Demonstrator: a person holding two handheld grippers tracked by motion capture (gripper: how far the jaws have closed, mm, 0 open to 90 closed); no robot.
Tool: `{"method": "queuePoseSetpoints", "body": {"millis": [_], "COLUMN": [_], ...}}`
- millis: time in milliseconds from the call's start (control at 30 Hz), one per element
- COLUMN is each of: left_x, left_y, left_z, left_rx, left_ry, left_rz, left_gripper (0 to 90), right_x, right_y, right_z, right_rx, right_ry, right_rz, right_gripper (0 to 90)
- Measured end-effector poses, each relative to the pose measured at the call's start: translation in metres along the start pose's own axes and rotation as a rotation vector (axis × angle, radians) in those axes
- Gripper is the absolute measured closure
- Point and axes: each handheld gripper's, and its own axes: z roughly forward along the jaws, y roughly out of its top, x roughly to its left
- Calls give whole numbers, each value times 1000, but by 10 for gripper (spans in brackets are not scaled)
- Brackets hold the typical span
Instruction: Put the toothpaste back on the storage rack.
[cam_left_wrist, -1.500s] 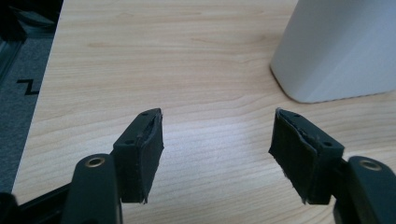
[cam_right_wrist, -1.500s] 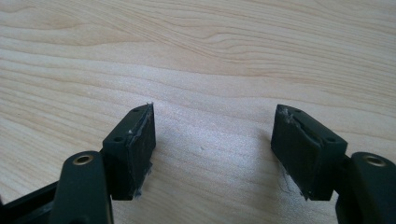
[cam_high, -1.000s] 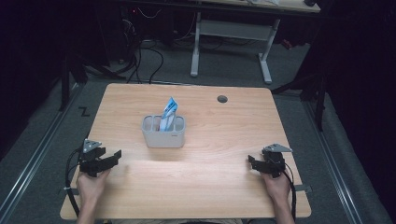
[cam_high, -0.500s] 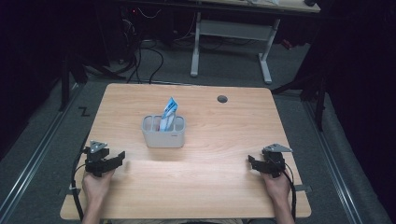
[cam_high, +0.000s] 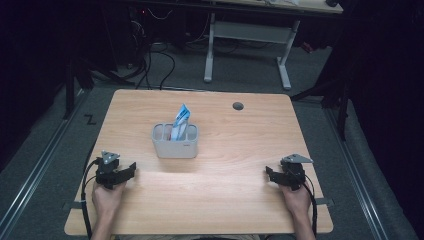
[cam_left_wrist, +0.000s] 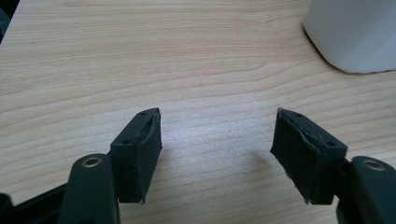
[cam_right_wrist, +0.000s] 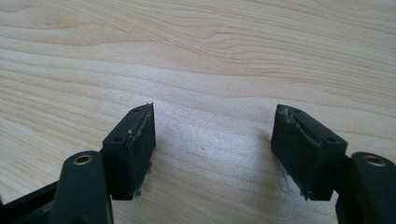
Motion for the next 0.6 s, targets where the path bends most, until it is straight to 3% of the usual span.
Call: {"method": "queuePoseSetpoints", "body": {"millis": [233, 600], "left_x": [-4, -5], "left_y": [-1, -1], "left_z": [6, 6], "left_rx": [6, 7], "left_ry": [24, 35], "left_rz": [28, 16], "left_gripper": [333, 320], "right_x": [0, 0], "right_y": [0, 0], "right_z": [0, 0], "right_rx": [0, 0], "right_ry": [0, 0], "right_rz": [0, 0], "right_gripper": [308, 307]}}
